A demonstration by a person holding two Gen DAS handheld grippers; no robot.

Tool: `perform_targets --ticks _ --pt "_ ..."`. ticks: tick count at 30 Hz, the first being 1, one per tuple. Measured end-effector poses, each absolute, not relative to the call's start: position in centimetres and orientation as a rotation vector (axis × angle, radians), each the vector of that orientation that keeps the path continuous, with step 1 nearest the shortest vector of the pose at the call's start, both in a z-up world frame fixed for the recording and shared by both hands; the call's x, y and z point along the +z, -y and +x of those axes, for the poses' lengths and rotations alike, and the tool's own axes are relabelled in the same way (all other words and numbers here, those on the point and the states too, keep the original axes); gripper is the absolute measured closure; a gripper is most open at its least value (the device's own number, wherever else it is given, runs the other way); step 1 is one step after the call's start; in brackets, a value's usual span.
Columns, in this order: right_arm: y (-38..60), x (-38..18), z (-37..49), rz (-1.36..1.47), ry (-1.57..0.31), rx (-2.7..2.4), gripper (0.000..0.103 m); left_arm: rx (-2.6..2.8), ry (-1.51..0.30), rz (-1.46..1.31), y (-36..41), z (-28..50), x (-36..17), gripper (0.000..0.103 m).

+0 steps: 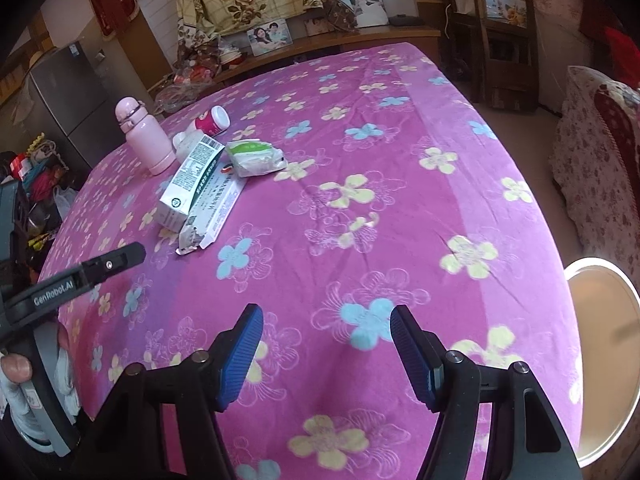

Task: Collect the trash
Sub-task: 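Grasp the white milk carton with the left tool while the right tool grasps the white-green tissue pack, then carry the milk carton and tissue pack to the bin and open both tools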

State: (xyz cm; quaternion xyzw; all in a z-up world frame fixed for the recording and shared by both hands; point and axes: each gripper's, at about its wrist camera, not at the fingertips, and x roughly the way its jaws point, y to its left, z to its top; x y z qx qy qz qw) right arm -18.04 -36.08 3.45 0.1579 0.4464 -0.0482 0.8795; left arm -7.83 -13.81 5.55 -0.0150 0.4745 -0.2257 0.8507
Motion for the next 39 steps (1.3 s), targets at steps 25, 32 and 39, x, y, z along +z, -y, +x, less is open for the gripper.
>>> perform_targets --ticks 25,32,39 --pt "36.0 3.9 -2.4 0.290 -0.915 0.036 0.033 -0.419 -1.067 -0.008 16.7 2.3 2.8 0.047" --pt "34.3 1.9 2.7 0.284 -0.957 0.080 0.033 -0.381 -1.037 0.041 13.6 -0.1 3.9 0.047" --pt "33.9 1.2 2.7 0.322 -0.950 0.098 0.054 -0.364 -0.994 0.074 13.1 -2.2 4.3 0.047"
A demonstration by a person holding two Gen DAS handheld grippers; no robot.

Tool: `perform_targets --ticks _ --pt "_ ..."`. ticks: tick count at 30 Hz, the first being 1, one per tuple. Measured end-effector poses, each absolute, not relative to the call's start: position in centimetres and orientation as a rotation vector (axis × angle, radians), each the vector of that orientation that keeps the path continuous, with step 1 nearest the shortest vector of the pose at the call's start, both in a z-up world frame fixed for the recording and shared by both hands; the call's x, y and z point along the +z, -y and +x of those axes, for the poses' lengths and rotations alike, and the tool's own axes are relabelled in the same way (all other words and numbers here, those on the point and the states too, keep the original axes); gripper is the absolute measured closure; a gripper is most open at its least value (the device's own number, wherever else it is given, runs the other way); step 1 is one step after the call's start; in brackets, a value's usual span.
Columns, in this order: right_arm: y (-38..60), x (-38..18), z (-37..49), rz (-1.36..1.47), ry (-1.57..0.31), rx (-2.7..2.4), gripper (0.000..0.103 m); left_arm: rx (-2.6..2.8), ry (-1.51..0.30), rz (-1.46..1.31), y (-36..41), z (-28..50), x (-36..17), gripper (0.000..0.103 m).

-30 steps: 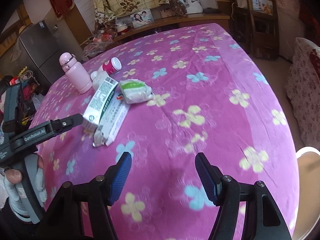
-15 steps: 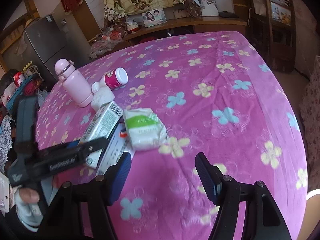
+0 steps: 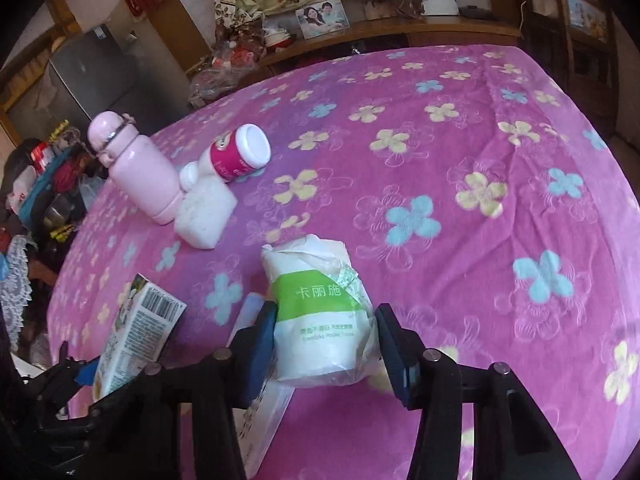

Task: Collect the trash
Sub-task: 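Carry the milk carton and tissue pack to the bin and open both tools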

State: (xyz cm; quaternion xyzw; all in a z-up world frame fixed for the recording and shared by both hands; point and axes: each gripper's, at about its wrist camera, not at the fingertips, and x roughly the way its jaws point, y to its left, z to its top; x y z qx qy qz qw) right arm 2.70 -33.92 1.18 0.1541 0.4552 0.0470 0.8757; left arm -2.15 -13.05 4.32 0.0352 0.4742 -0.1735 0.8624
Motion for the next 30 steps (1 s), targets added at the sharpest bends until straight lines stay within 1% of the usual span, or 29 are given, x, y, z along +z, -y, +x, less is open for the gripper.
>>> perform_targets --ticks 1,12,24,30 --pt "33.9 1.5 2.0 0.308 -0.940 0.092 0.056 -0.362 -0.990 0.076 13.2 -2.4 4.4 0.047" --pt "35.1 5.3 -7.4 0.283 -0.859 0.063 0.056 -0.396 -0.924 0.126 14.9 -7.3 6.3 0.048" --pt "38.1 5.9 -17.5 0.287 -0.829 -0.027 0.056 -0.485 -0.889 0.175 18.2 -12.6 7.8 0.048" --pt "41.1 6.2 -22.2 0.316 -0.811 -0.114 0.056 -0.579 -0.895 0.199 21.6 -15.4 7.9 0.048"
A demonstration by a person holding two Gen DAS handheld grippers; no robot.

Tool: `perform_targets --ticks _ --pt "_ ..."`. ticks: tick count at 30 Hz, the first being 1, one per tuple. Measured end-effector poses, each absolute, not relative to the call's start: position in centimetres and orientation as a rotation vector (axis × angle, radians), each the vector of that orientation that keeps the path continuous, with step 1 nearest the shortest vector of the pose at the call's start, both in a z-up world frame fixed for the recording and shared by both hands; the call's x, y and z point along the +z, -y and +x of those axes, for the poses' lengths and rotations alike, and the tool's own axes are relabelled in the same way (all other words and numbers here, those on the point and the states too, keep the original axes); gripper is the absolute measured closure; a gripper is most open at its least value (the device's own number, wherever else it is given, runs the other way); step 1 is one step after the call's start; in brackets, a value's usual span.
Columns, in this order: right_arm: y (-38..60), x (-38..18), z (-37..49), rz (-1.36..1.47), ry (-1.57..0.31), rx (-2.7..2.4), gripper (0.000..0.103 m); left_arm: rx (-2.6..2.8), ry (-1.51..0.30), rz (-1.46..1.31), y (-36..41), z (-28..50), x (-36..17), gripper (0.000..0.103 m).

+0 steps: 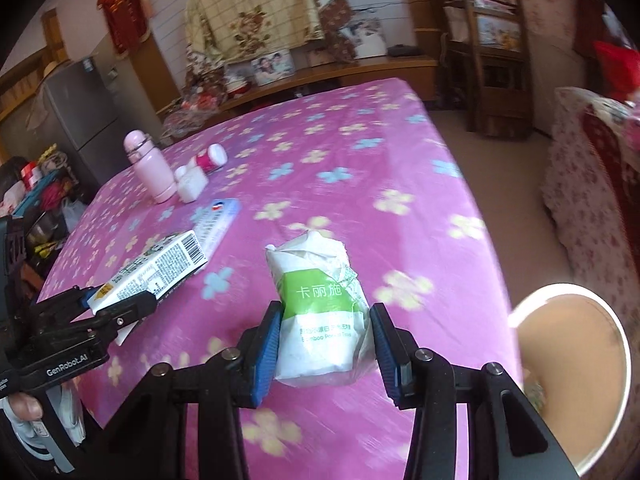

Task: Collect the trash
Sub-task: 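Carry the milk carton and tissue pack to the bin and open both tools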

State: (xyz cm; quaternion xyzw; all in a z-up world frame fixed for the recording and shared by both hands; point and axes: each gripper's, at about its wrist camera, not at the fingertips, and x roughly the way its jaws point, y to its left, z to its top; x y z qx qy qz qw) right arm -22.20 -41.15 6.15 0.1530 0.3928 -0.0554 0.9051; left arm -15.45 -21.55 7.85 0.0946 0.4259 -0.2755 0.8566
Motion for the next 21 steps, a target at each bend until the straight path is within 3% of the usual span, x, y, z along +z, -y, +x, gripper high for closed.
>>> perform_targets --ticks 21 --pt "54.0 3.5 -36.0 0.485 -0.821 -0.439 0.056 -0.906 -0.943 0.297 38.0 -24.7 6.7 0.048"
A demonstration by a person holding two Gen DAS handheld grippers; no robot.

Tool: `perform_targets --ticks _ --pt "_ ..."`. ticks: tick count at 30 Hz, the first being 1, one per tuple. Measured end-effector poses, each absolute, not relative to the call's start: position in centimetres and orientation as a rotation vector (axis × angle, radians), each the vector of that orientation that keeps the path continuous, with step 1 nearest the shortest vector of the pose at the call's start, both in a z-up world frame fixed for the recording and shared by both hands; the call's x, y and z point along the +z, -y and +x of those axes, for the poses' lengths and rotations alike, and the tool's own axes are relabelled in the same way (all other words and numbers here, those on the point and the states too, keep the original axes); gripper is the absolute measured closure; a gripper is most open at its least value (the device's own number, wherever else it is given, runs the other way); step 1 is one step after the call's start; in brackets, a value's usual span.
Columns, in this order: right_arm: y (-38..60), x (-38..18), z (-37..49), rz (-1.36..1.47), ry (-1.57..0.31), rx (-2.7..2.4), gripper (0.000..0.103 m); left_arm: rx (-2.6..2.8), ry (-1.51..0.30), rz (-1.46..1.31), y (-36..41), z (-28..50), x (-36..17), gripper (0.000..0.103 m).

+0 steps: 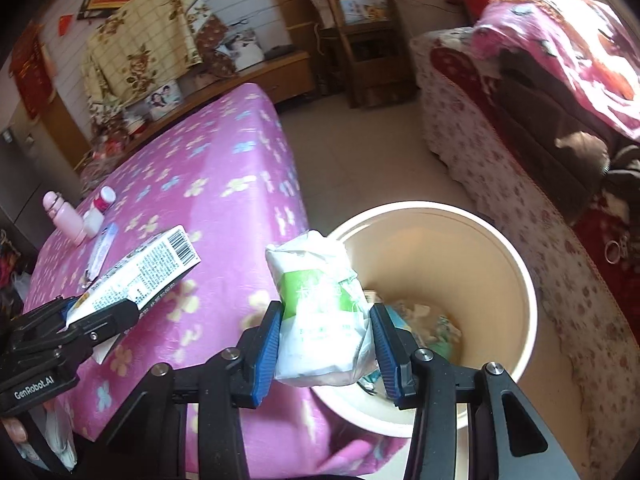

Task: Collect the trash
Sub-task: 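Carry the milk carton and tissue pack to the bin and open both tools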

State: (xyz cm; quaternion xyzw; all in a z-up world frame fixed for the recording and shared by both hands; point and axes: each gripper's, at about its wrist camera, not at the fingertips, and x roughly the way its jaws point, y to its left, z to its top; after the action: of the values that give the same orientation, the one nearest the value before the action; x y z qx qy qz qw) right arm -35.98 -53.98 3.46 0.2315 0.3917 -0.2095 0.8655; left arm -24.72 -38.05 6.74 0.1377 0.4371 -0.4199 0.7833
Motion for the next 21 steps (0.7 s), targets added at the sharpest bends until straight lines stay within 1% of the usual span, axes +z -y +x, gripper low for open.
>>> perform_targets --ticks 5,14,20,21 --pt "55.6 3.0 -37.4 0.505 -0.826 -0.480 0.056 -0.944 -0.945 0.332 41.0 -26.2 6.2 0.048" --pt "58.0 1.8 -39.0 0.548 -0.838 -0.532 0.056 -0.981 -0.954 0.357 43.7 -27.2 5.7 0.048" --pt "59.1 0.9 -39.6 0.566 -0.856 -0.567 0.054 -1.006 -0.988 0.352 45.1 -27.5 4.9 0.048" --pt "59.1 0.8 -39.6 0.563 -0.858 -0.577 0.052 -1.011 -0.992 0.349 45.3 -27.5 4.8 0.048"
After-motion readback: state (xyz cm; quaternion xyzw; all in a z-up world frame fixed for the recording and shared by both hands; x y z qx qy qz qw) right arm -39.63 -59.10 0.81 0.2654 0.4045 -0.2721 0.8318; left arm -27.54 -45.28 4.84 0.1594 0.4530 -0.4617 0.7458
